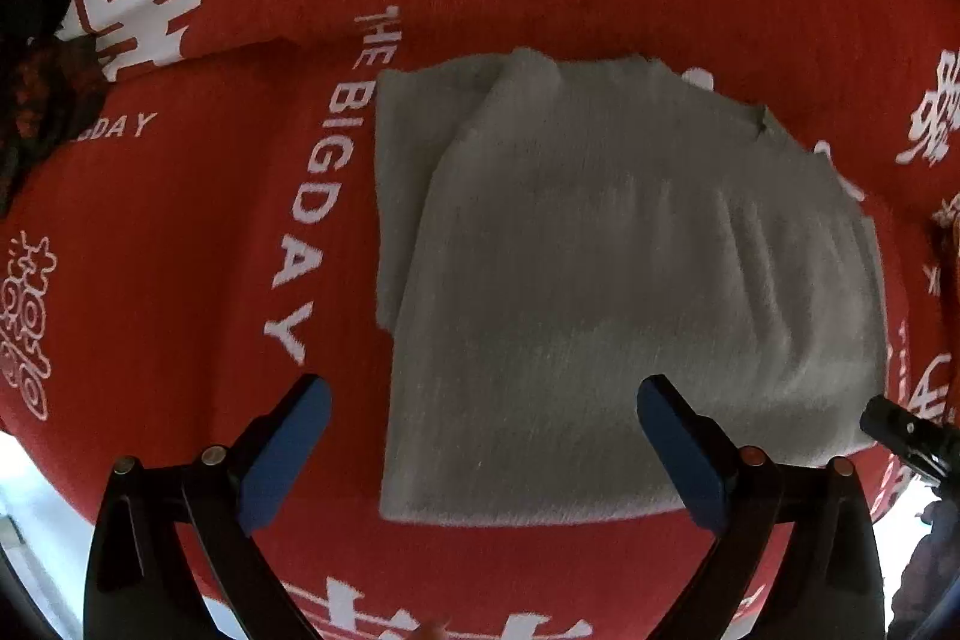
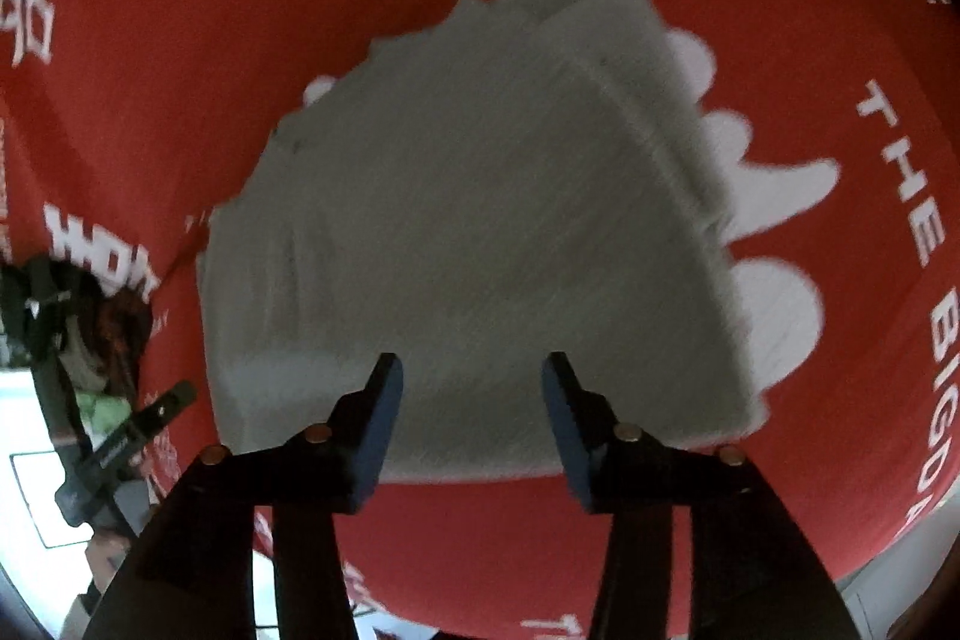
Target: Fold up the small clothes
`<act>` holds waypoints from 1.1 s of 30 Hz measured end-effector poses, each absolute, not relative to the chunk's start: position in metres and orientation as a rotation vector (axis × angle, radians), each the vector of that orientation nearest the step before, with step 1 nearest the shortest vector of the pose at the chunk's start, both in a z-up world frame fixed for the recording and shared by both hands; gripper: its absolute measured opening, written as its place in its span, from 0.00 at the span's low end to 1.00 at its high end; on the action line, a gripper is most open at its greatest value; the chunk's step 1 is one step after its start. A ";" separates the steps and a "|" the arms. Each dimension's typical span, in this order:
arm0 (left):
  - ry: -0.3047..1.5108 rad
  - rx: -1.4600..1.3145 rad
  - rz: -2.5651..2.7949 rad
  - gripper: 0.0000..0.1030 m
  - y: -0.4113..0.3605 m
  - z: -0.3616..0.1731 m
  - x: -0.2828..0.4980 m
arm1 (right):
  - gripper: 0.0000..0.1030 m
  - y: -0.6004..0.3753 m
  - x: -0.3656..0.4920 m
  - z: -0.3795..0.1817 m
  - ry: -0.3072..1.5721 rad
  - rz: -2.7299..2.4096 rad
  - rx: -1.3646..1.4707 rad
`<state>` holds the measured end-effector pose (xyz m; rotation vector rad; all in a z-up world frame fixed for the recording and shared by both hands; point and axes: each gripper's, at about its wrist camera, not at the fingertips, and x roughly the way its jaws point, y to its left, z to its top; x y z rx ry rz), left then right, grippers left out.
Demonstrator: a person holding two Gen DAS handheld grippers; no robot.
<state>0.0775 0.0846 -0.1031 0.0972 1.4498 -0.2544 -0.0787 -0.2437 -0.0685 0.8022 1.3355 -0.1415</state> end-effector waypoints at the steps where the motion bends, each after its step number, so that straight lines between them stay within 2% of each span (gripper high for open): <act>1: 1.459 0.106 -0.250 0.99 0.085 -0.104 0.075 | 0.58 -0.235 -0.080 -0.070 1.347 -0.128 0.807; 18: 1.579 0.130 -0.206 0.99 0.117 -0.120 0.061 | 0.59 -0.164 -0.088 -0.087 1.435 -0.078 0.856; 33: 1.619 0.115 -0.235 0.99 0.139 -0.133 0.064 | 0.59 -0.129 -0.077 -0.103 1.427 -0.061 0.992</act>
